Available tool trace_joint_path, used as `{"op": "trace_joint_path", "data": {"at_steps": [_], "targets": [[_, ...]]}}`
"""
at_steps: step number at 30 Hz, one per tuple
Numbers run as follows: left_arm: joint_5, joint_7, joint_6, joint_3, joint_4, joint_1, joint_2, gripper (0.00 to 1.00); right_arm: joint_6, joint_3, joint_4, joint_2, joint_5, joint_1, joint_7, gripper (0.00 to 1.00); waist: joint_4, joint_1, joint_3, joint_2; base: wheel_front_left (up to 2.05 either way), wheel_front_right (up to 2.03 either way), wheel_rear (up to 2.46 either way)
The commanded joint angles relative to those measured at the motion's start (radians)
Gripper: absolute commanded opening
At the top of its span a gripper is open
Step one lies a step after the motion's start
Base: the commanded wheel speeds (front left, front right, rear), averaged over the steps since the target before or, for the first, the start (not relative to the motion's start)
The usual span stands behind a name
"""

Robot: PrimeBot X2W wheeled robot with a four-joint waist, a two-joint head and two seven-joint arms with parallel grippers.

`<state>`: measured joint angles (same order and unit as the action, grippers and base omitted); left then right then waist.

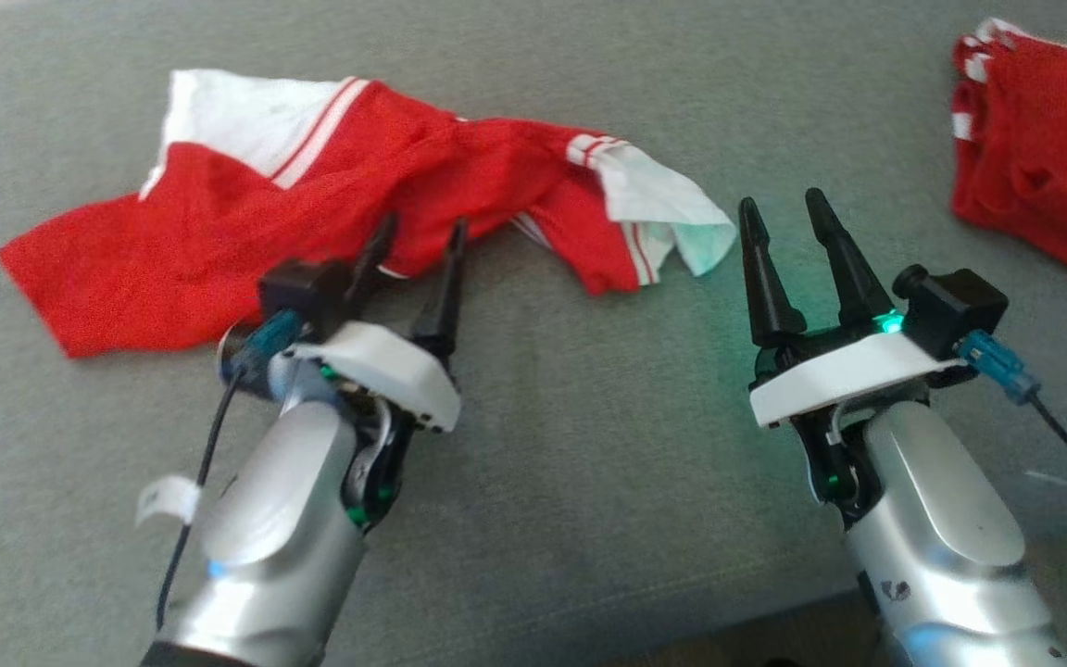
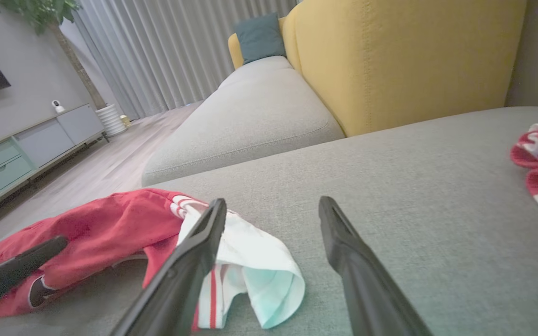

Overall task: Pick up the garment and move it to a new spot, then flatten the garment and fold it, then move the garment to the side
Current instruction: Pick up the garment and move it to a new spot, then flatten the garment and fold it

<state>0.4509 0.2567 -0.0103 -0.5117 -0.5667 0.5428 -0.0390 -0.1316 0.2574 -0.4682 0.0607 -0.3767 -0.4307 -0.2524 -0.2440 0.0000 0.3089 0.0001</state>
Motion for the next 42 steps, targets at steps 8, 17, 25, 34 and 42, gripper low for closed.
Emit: {"op": "trace_joint_path", "data": {"at_steps": [8, 17, 25, 34, 42], "targets": [[-0.118, 0.005, 0.001, 0.221, 0.119, -0.132, -0.012, 1.00, 0.001, 0.000, -0.030, -0.010, 0.050, 0.006, -0.009, 1.00, 0.127, 0.0000, -0.037, -0.0001, 0.00, 0.00, 0.00], [-0.137, 0.005, -0.008, 0.302, 0.210, -0.252, -0.011, 1.00, 0.001, -0.011, -0.094, -0.010, 0.094, -0.026, -0.009, 1.00, 0.196, 0.0000, -0.037, -0.0001, 0.00, 0.00, 0.00], [-0.137, 0.005, -0.011, 0.323, 0.218, -0.283, -0.011, 1.00, 0.001, -0.044, -0.156, -0.010, 0.185, -0.083, -0.009, 1.00, 0.238, 0.0000, -0.024, -0.0001, 0.00, 0.00, 0.00], [-0.116, 0.005, -0.013, 0.318, 0.214, -0.285, -0.011, 1.00, 0.001, -0.106, -0.284, -0.010, 0.292, -0.144, -0.009, 1.00, 0.275, 0.0000, -0.020, -0.0001, 0.00, 0.00, 0.00], [-0.101, 0.005, -0.019, 0.318, 0.219, -0.296, -0.011, 1.00, 0.001, -0.173, -0.282, -0.010, 0.329, -0.158, -0.009, 0.00, 0.276, 0.0000, -0.027, -0.0001, 0.00, 0.00, 0.00]]}}
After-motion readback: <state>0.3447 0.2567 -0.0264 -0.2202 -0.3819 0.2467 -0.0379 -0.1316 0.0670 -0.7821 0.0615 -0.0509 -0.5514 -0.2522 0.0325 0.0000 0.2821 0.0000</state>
